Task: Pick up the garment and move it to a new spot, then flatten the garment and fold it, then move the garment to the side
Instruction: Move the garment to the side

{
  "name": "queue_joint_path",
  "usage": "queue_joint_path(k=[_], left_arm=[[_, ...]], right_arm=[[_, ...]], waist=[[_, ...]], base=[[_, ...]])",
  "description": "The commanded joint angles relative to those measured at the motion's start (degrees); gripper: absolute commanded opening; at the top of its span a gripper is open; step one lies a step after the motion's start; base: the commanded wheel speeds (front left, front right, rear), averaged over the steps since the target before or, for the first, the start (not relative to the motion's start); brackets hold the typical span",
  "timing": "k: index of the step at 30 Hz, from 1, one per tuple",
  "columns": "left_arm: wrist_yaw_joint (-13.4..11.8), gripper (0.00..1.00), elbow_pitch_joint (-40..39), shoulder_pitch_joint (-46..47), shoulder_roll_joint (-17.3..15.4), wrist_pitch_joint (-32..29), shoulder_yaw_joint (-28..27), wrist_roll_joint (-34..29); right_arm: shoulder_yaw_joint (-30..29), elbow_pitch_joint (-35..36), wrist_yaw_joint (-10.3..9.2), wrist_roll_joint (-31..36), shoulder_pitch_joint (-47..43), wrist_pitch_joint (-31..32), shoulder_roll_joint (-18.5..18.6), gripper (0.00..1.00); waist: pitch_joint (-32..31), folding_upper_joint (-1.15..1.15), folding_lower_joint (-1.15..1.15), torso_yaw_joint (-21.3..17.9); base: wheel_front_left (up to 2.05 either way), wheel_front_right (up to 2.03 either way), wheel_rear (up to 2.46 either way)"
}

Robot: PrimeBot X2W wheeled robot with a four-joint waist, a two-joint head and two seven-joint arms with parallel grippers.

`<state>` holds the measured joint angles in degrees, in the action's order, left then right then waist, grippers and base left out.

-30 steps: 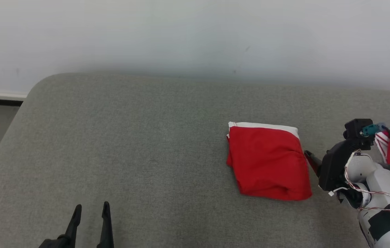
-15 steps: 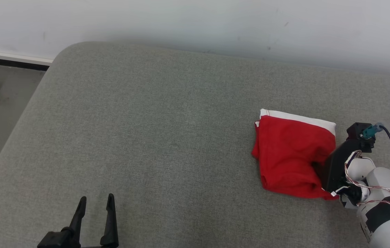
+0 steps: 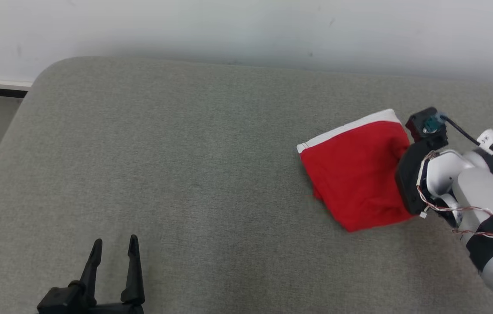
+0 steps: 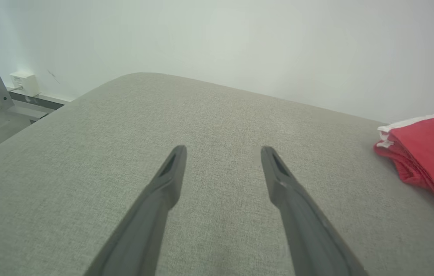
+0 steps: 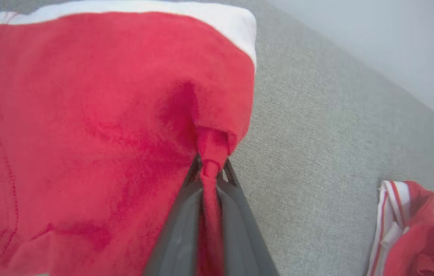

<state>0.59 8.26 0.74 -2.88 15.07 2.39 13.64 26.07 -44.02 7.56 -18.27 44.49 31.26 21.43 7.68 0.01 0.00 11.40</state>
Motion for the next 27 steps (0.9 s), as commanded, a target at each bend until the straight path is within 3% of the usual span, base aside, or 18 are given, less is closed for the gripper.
queue_joint_path(k=[1, 6, 11, 19, 27], left_arm=[[-0.02, 1.0, -0.59, 0.92, -0.03, 0.09, -0.17, 0.36], [-0.52, 1.0, -1.4, 2.04, -0.02, 0.09, -0.2, 0.73], [-0.26, 1.0, -1.84, 3.88, -0.05, 0.08, -0.57, -0.08], [0.86, 1.0, -1.74, 5.96, -0.05, 0.07, -1.48, -1.31], [2.37, 1.0, -1.67, 8.61, -0.06, 0.05, -2.36, -3.46]], right_arm=[[3.82, 2.64, -0.19, -1.27, 1.96, 1.04, 2.69, 0.0], [12.49, 9.91, -0.19, -5.63, 6.99, 3.12, 8.52, 0.0], [15.88, 14.61, -0.19, -10.17, 9.69, 4.33, 13.08, 0.0], [16.59, 17.21, -0.19, -12.86, 10.61, 2.52, 18.21, 0.0], [14.21, 15.35, -0.19, -10.14, 10.26, -0.05, 22.71, 0.0]], waist=[[1.5, -0.01, 0.0, -3.11], [3.6, -0.01, 0.0, -7.96], [5.66, -0.01, 0.0, -12.78], [8.12, -0.01, 0.0, -18.36], [11.11, -0.01, 0.0, -20.89]], base=[[0.0, 0.0, 0.0], [0.0, 0.0, 0.0], [0.0, 0.0, 0.0], [0.0, 0.0, 0.0], [0.0, 0.0, 0.0]])
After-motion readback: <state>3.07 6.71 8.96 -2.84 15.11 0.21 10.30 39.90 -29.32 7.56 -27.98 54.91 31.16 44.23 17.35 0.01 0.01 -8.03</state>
